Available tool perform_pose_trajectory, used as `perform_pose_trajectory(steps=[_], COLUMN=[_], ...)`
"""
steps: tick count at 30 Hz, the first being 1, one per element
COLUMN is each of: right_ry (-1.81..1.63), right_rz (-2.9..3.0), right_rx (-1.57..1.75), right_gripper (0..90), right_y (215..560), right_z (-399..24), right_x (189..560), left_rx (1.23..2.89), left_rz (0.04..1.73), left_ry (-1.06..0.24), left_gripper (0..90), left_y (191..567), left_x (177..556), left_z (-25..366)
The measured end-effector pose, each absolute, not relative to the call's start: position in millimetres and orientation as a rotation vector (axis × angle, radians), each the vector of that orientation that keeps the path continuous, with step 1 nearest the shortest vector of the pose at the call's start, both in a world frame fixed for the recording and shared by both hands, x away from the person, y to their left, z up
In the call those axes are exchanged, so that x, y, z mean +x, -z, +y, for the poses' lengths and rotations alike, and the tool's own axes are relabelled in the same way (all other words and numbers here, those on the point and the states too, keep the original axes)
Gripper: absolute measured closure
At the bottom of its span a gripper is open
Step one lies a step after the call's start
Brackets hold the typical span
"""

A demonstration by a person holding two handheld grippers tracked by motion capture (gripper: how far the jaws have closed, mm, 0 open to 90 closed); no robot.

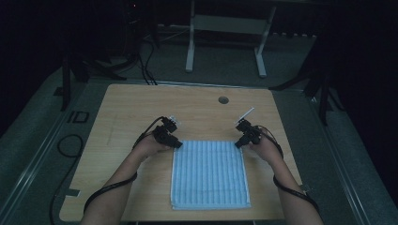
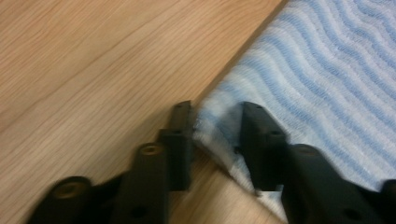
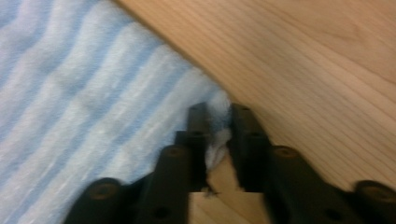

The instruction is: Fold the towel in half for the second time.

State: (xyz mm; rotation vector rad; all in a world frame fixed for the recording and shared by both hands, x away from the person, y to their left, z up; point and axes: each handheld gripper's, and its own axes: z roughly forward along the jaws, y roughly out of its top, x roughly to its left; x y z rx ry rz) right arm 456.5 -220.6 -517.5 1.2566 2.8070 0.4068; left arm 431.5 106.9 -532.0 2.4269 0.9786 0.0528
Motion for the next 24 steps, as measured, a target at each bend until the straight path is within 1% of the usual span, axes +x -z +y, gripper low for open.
perform_pose_trajectory(steps=[1, 2, 3, 4, 5, 7, 8, 9, 10, 11, 12, 13, 14, 15, 16, 17, 18, 19, 20, 21, 22, 24], right_ry=[-0.394, -0.394, -0.388, -0.388, -0.417, -0.430, -0.476, -0.492, -0.510, -0.510, -0.548, -0.565, -0.581, -0.581, -0.619, -0.637, -0.652, -0.652, -0.678, -0.678, -0.722, -0.750], right_rz=[2.797, 2.797, 2.779, 2.779, 2.753, 2.742, 2.716, 2.708, 2.692, 2.692, 2.668, 2.655, 2.645, 2.645, 2.630, 2.625, 2.622, 2.622, 2.616, 2.616, 2.609, 2.615], right_rx=[1.242, 1.242, 1.230, 1.230, 1.228, 1.230, 1.205, 1.198, 1.179, 1.179, 1.143, 1.125, 1.109, 1.109, 1.081, 1.062, 1.045, 1.045, 1.007, 1.007, 0.976, 0.950], right_gripper=[83.8, 83.8, 84.7, 84.7, 84.9, 84.9, 84.9, 84.9, 84.9, 84.9, 84.8, 84.8, 84.8, 84.8, 84.8, 84.8, 84.8, 84.8, 84.9, 84.9, 85.5, 85.5], right_y=[516.3, 516.3, 513.4, 513.4, 507.4, 503.2, 490.6, 486.1, 477.6, 477.6, 463.9, 457.4, 451.2, 451.2, 441.5, 437.9, 435.6, 435.6, 431.0, 431.0, 428.3, 429.1], right_z=[-217.9, -217.9, -216.8, -216.8, -218.4, -219.4, -221.6, -222.2, -222.9, -222.9, -224.6, -225.6, -226.8, -226.8, -230.0, -232.2, -233.9, -233.9, -237.2, -237.2, -242.0, -246.9], right_x=[455.7, 455.7, 455.3, 455.3, 455.8, 456.0, 455.1, 454.4, 451.8, 451.8, 446.3, 442.7, 438.3, 438.3, 426.8, 420.0, 414.1, 414.1, 394.8, 394.8, 370.2, 348.4], left_rx=[2.415, 2.415, 2.413, 2.413, 2.389, 2.389, 2.349, 2.316, 2.301, 2.301, 2.276, 2.276, 2.263, 2.263, 2.265, 2.265, 2.268, 2.268, 2.284, 2.284, 2.287, 2.273], left_rz=[0.970, 0.970, 0.963, 0.963, 0.955, 0.955, 0.952, 0.927, 0.919, 0.919, 0.892, 0.892, 0.872, 0.872, 0.840, 0.840, 0.794, 0.794, 0.741, 0.741, 0.705, 0.682], left_ry=[-0.057, -0.057, -0.090, -0.090, -0.123, -0.123, -0.149, -0.174, -0.186, -0.186, -0.196, -0.196, -0.221, -0.221, -0.246, -0.246, -0.233, -0.233, -0.237, -0.237, -0.238, -0.207], left_gripper=[80.2, 84.4, 85.8, 86.5, 86.7, 86.8, 87.1, 87.1, 87.1, 87.1, 87.1, 87.1, 87.1, 87.1, 87.1, 87.1, 87.1, 87.1, 87.0, 87.0, 87.0, 87.0], left_y=[530.8, 530.8, 525.6, 525.6, 516.6, 516.6, 502.9, 489.2, 482.5, 482.5, 470.7, 470.7, 461.1, 461.1, 454.2, 454.2, 450.7, 450.7, 449.6, 449.6, 450.8, 453.5], left_x=[431.0, 431.0, 430.8, 430.8, 430.6, 430.6, 429.6, 425.3, 422.8, 422.8, 416.7, 416.7, 408.5, 408.5, 397.7, 397.7, 382.8, 382.8, 365.6, 365.6, 348.5, 334.7], left_z=[103.6, 103.6, 102.3, 102.3, 103.9, 103.9, 107.4, 110.0, 111.6, 111.6, 115.2, 115.2, 118.8, 118.8, 121.7, 121.7, 122.6, 122.6, 123.8, 123.8, 125.9, 129.4])
